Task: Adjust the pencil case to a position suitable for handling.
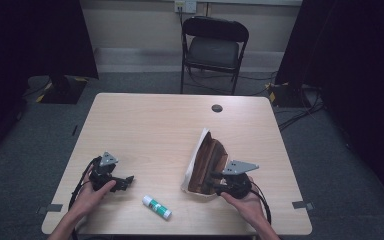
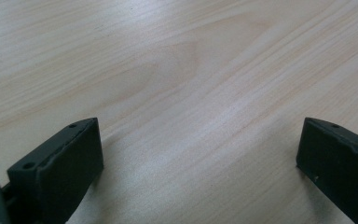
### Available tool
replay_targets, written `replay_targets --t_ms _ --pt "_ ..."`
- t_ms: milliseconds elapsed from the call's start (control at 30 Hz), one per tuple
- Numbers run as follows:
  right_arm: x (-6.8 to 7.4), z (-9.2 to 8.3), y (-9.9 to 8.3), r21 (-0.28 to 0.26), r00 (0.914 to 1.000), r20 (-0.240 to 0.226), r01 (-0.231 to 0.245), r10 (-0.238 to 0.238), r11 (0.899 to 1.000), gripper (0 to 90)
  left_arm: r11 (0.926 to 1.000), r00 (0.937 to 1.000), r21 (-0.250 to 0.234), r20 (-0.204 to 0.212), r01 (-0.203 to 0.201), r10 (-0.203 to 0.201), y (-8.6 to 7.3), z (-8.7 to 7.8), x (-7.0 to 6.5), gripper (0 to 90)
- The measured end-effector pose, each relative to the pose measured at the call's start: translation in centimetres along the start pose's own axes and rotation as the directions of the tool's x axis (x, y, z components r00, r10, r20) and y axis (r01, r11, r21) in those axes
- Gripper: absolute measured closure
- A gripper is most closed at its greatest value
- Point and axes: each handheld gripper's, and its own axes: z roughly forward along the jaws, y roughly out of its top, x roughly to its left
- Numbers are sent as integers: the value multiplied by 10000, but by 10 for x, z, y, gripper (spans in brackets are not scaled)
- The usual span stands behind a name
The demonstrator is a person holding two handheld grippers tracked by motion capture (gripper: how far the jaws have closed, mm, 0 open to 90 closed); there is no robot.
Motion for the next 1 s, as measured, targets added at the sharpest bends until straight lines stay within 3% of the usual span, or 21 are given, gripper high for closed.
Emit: replay_targets --t_ms 133,333,567,833,1000 --pt "-9 5 -12 459 9999 -6 -105 105 9989 627 10000 10000 2 -2 -4 4 0 0 0 0" --pt "1 12 -22 1005 9995 -318 112 -80 9949 636 10000 10000 7 -16 -8 8 0 0 0 0" --pt "28 29 -13 886 9975 -490 553 -511 9945 640 10000 10000 7 -17 -1 1 0 0 0 0" --pt "51 54 1 783 9978 -520 446 -406 9959 602 10000 10000 7 -18 -3 3 0 0 0 0" --pt "52 45 7 562 9968 -650 492 -455 9972 582 10000 10000 31 -14 -47 47 0 0 0 0"
